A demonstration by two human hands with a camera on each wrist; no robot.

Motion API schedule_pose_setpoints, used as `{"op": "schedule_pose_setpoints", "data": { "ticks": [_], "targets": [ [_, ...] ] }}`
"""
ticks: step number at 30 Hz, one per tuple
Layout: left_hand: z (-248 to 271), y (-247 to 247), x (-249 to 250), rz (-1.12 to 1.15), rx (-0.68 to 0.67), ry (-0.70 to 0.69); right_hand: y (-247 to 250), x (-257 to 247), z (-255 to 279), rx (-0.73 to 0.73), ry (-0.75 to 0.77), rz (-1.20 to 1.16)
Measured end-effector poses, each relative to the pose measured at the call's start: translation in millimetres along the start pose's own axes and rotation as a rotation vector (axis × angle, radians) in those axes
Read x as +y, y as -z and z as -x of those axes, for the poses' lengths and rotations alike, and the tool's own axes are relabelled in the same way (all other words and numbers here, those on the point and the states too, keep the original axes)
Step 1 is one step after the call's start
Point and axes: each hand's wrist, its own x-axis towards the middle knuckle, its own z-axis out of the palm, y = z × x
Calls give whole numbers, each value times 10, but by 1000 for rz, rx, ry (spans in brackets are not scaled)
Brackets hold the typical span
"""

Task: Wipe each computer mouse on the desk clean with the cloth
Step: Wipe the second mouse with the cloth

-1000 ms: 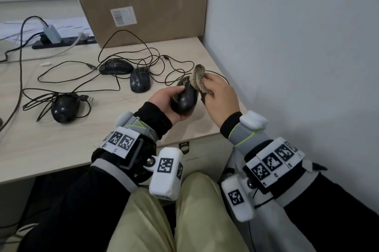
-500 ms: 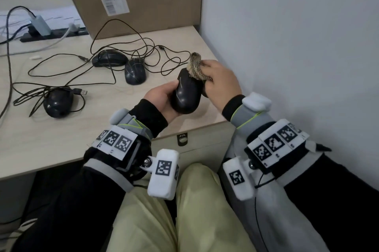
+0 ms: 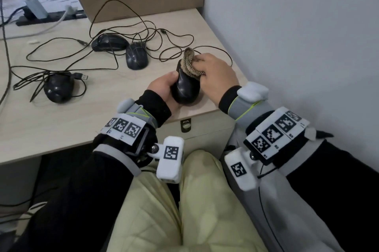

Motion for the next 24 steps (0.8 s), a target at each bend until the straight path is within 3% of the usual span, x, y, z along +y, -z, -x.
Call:
{"op": "schedule_pose_setpoints", "data": {
  "ticks": [5,10,13,17,24],
  "targets": [
    [43,28,-54,-73,-65,-36,-47,-70,164,4,25,131],
    [40,16,-99,-122,-66,-114,71,173,-149,59,-208,11],
    [19,20,-114,-160,-68,-123,149,219,-103,122,-102,-39],
    [2,34,-148,-146,-102,-154,92,99,103,35,78,-26],
    [20,81,-175,-169,-177,-165,-76,61,213,60,125,64]
  ]
}}
